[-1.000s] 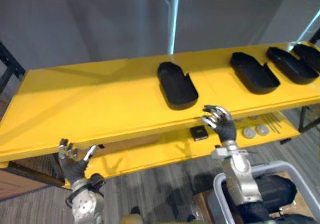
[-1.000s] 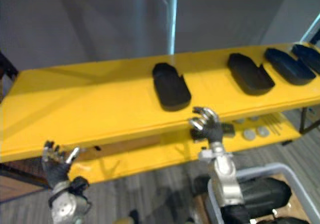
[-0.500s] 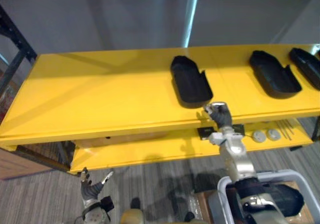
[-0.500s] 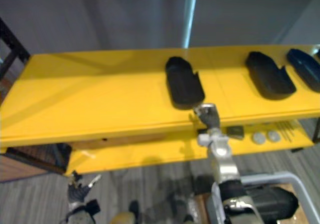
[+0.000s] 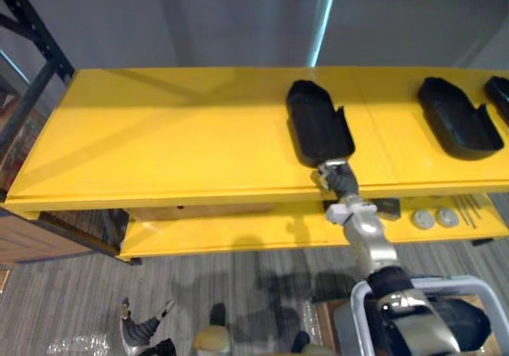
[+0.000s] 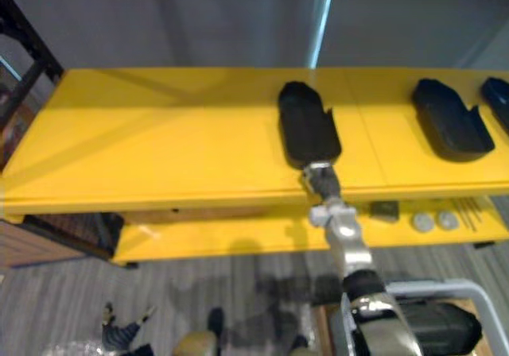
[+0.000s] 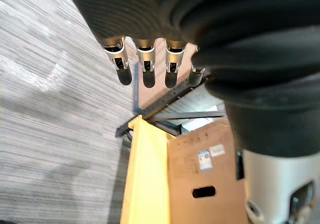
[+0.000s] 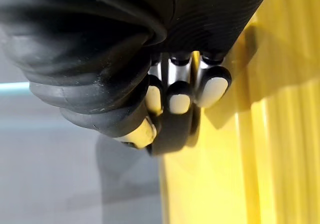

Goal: Walk over and take plastic housings, then place them on the shelf

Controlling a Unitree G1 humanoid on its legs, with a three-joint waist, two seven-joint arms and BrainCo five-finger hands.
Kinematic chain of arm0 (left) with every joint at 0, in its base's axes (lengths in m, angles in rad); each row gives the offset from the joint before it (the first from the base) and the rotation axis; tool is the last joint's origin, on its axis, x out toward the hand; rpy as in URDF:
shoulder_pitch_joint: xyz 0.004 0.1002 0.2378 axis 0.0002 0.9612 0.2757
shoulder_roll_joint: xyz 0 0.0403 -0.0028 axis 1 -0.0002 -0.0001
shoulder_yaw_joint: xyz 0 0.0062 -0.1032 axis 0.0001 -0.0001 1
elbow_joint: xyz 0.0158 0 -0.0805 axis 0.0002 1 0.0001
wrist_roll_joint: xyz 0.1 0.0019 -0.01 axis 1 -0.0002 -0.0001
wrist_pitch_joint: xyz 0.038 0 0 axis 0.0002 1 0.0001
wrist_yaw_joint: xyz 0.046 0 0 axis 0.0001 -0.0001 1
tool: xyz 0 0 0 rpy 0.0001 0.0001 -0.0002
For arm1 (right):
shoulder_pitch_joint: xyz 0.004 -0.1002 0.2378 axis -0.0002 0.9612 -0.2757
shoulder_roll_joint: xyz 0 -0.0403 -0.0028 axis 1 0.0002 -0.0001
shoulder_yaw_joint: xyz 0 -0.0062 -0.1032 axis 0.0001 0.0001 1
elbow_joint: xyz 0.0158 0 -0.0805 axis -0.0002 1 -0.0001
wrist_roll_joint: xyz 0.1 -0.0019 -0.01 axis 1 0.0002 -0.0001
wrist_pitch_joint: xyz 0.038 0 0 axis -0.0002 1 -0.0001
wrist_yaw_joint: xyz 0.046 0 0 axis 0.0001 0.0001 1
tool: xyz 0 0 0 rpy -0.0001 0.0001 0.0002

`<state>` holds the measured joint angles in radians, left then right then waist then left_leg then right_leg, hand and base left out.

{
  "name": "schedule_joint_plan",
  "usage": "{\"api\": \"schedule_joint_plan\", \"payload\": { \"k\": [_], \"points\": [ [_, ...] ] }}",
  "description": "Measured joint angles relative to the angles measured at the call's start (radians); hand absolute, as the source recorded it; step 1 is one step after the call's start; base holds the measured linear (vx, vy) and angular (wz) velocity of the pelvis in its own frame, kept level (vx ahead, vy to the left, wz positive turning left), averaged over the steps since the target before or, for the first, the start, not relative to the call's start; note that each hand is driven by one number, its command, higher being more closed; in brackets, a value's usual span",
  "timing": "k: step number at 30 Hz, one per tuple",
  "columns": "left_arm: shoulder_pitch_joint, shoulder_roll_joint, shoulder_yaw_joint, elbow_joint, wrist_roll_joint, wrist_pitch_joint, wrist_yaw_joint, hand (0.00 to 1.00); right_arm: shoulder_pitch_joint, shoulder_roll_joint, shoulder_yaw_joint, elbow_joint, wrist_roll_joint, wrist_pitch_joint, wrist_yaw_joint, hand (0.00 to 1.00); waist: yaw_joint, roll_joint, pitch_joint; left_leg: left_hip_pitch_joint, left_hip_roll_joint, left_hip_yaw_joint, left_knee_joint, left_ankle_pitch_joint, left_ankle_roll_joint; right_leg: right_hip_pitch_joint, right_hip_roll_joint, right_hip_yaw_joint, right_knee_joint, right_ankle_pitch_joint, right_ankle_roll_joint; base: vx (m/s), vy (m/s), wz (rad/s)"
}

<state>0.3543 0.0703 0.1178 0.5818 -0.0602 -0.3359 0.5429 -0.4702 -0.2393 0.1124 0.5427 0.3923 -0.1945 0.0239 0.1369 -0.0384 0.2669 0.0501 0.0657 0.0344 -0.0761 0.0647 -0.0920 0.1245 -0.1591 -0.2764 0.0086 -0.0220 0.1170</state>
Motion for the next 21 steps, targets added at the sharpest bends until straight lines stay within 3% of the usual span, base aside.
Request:
{"api": "schedule_joint_plan", "payload": {
  "k": [4, 20, 21],
  "points": [
    [0.000, -0.001, 0.000, 0.003, 0.000, -0.034, 0.000, 0.00, -0.047, 0.000, -0.002, 0.047, 0.000, -0.022, 0.001, 1.00, 0.015, 0.004, 0.012, 0.000, -0.003, -0.003, 0.000, 0.000, 0.000, 0.001, -0.002, -0.002, -0.001, 0.000, 0.001, 0.00, 0.000, 0.00],
    [-0.001, -0.003, -0.001, 0.029, -0.002, -0.036, -0.006, 0.00, -0.146, -0.014, -0.018, 0.135, 0.008, -0.060, 0.001, 1.00, 0.035, 0.022, 0.051, -0.001, -0.016, -0.028, 0.005, 0.002, 0.004, 0.015, -0.013, -0.026, 0.001, -0.005, 0.008, -0.01, -0.004, 0.04],
    [-0.001, -0.003, -0.001, 0.029, -0.002, -0.039, -0.006, 0.00, -0.146, -0.014, -0.018, 0.135, 0.008, -0.064, 0.001, 0.00, 0.036, 0.022, 0.051, -0.002, -0.016, -0.028, 0.005, 0.002, 0.004, 0.015, -0.013, -0.026, 0.000, -0.005, 0.008, 0.00, 0.000, 0.00]
  ]
}}
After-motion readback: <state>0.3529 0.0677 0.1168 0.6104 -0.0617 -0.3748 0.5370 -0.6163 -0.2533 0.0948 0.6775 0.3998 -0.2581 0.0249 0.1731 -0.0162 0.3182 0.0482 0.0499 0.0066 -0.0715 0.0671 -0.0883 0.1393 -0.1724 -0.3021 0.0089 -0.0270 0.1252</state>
